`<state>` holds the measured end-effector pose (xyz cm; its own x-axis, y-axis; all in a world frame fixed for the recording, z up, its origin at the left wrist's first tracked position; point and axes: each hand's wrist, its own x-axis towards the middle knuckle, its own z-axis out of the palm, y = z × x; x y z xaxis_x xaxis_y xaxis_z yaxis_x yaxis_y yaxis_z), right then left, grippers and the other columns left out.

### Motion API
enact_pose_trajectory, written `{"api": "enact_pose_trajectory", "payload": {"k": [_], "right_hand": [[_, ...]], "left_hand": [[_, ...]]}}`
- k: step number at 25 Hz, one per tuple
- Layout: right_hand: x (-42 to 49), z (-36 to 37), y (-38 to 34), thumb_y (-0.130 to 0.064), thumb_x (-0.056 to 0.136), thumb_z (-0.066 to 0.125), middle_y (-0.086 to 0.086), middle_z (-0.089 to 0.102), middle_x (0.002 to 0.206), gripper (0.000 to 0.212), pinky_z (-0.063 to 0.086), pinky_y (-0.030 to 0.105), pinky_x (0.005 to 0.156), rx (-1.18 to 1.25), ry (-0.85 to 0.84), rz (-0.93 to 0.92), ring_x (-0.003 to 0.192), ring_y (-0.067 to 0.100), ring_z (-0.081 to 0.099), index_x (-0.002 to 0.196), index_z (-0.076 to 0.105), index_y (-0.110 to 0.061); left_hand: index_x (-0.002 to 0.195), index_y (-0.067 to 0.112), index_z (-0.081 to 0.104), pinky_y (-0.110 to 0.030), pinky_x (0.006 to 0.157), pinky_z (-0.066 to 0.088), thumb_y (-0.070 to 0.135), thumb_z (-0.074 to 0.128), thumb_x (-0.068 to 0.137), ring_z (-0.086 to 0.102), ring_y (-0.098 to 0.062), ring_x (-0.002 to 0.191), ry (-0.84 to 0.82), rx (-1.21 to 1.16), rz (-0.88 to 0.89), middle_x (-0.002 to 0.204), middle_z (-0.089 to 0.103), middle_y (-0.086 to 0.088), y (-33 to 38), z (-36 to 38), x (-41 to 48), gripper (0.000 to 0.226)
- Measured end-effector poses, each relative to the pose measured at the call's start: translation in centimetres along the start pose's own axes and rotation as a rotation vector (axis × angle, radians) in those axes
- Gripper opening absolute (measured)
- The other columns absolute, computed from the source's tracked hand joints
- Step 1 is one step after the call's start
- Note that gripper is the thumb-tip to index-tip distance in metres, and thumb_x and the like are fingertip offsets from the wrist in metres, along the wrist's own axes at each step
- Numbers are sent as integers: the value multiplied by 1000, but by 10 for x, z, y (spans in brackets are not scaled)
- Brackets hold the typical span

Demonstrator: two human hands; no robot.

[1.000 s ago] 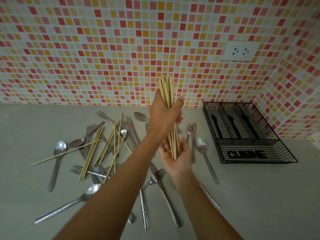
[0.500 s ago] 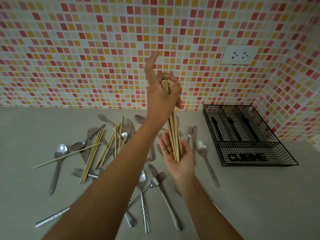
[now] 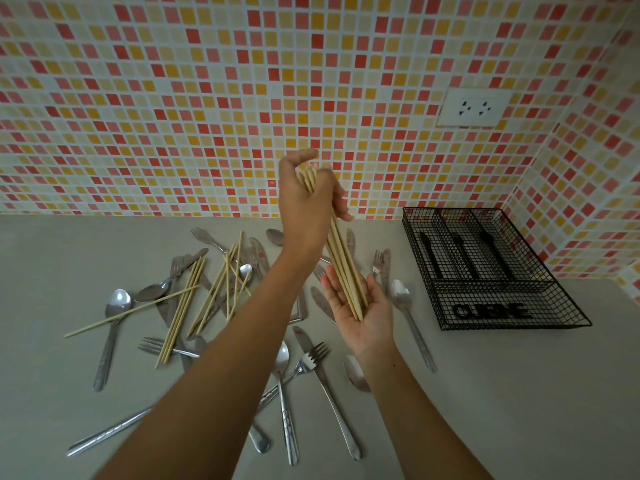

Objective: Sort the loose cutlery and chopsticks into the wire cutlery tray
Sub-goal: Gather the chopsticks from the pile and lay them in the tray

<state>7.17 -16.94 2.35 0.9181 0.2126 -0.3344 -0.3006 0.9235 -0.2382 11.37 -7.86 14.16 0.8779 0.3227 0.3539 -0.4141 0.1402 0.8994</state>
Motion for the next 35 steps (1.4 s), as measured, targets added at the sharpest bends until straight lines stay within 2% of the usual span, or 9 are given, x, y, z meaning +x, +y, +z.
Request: {"api": "enact_pose_trajectory", "payload": {"k": [6,10,14,16,20,25,28,31,35], "right_hand": [[1,-2,-19,-38,100,31,21,65,119,53,41,47,106,-325,-19,-24,115,32,60,108,68,-1],[-20,22,-52,-10,91,43,8,66,116,30,40,40,107,-995,-131,-323,117,22,58,113,62,-16],[-42,57,-35,-7,82,59,-5,44,139,76,29,27,102,-1956,-350,-236,129,10,38,147,24,-23],[-42,59,-10,-15,83,63,7,46,136,73,41,31,96,-2264,-369,-405,125,22,45,144,25,-14],[-51,63,13,-16,88,56,13,62,104,29,41,30,61,-2314,-163,-755,92,32,62,114,46,-7],[-64,46,-1,-29,91,58,9,71,85,28,48,32,53,-2581,-77,-1006,70,31,70,109,50,-10],[-59,32,-31,-20,81,70,9,68,64,24,53,34,46,-2757,-76,-1054,51,31,67,96,56,-7],[-59,19,-71,-19,59,86,1,57,44,35,36,19,31,-2899,-137,-1207,29,20,53,83,63,-8],[-57,-4,-132,-20,59,84,1,51,40,42,27,16,32,-2970,-254,-1265,25,17,47,78,49,-10]], "left_hand": [[91,14,52,-24,41,37,4,36,98,35,-12,38,251,-154,-87,51,37,3,-8,-14,0,20],[91,16,52,-24,41,37,5,35,98,35,-12,39,398,-187,-65,53,38,0,-1,-30,-7,21],[94,16,53,-25,43,39,7,36,98,36,-14,42,460,-172,-41,53,39,1,6,-36,-22,19],[96,14,52,-27,44,41,7,36,97,37,-15,42,462,-157,-42,53,40,-1,10,-37,-32,17],[103,13,49,-35,50,47,8,39,97,42,-18,42,384,-159,-42,49,45,2,16,-35,-55,13],[113,22,44,-38,65,56,10,45,94,63,-29,66,333,-97,-142,80,61,-15,16,-37,-68,23],[117,13,57,-27,77,49,20,43,97,61,-16,84,182,262,-133,95,61,-5,3,-40,-69,25],[114,11,64,-13,78,40,24,33,102,56,-5,84,-38,515,-182,101,64,0,-12,-26,-90,36],[114,13,66,-4,73,38,24,34,102,54,5,83,-150,456,-276,102,62,6,-35,12,-113,36]]}}
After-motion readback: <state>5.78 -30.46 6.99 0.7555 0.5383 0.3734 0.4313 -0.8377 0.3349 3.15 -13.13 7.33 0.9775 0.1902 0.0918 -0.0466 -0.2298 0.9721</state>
